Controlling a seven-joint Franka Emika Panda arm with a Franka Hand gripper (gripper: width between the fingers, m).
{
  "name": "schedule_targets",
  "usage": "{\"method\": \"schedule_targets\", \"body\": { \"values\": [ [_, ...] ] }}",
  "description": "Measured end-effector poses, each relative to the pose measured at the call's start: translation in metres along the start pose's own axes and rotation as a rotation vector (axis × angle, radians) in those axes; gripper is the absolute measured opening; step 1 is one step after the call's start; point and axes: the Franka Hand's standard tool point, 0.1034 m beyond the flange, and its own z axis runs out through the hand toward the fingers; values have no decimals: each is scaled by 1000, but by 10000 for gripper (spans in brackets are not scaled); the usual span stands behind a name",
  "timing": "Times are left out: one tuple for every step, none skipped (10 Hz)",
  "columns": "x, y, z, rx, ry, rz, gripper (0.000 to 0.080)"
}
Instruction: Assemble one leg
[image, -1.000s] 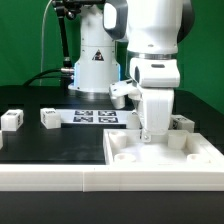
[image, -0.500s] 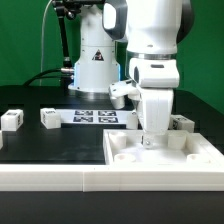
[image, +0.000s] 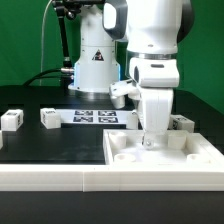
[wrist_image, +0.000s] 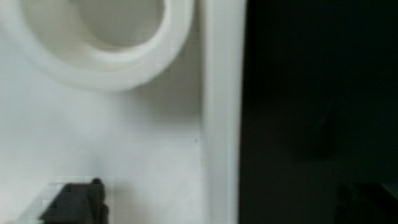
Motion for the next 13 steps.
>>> {"method": "schedule_targets", "body": {
  "values": [
    [6,-5,-14,-12,-7,26,648],
    [14,-10,-27,-21,-14,46,648],
    [20,-15,-36,-32,-15,79,648],
    [25,-18,-37,-33,-15,120,648],
    [22,-18,-35,-30,-16,111,648],
    [22,-18,-35,-29,-15,136,648],
    [22,-18,-35,-29,-13,221,648],
    [24,-19,-35,-33,-6,307,648],
    [31,-24,-33,-41,9,463,648],
    [39,-29,-31,-44,20,581,648],
    [46,-31,-31,-42,28,685,648],
    [52,-34,-28,-35,37,804,648],
    [60,-37,-24,-23,47,909,648]
  ]
}}
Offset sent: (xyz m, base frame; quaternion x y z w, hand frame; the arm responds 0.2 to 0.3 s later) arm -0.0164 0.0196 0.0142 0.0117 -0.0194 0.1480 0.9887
